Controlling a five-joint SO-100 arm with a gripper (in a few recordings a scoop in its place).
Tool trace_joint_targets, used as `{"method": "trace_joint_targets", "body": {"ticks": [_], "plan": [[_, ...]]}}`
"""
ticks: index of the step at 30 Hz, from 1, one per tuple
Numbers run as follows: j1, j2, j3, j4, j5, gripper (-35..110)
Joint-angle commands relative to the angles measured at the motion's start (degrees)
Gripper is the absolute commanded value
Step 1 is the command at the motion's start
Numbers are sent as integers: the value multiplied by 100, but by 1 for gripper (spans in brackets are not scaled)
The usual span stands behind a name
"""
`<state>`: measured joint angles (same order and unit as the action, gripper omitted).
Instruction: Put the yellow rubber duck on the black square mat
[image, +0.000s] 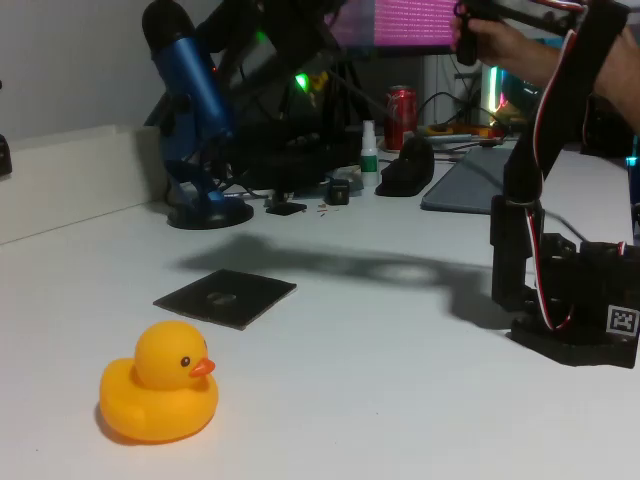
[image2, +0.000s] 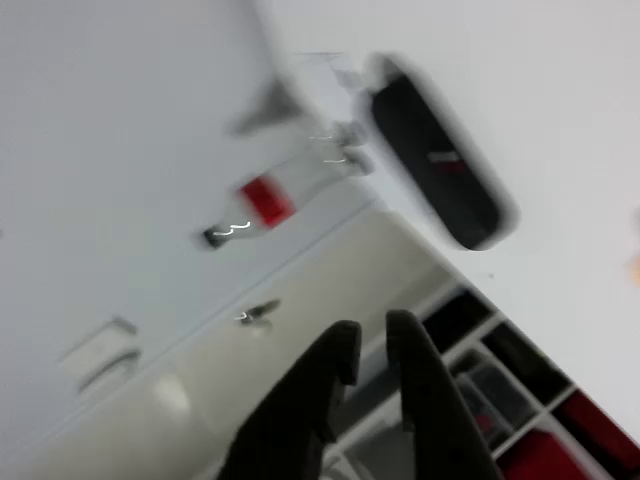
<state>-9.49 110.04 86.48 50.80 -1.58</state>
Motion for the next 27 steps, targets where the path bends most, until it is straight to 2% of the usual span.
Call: {"method": "trace_joint_targets", "body": {"ticks": [1, 8, 19, 27], "plan": [[-97, -220, -984, -35, -141, 3], [-35, -694, -2188, 44, -141, 3], [-105, -624, -2241, 44, -211, 3], [-114, -624, -2188, 53, -2109, 3]]}}
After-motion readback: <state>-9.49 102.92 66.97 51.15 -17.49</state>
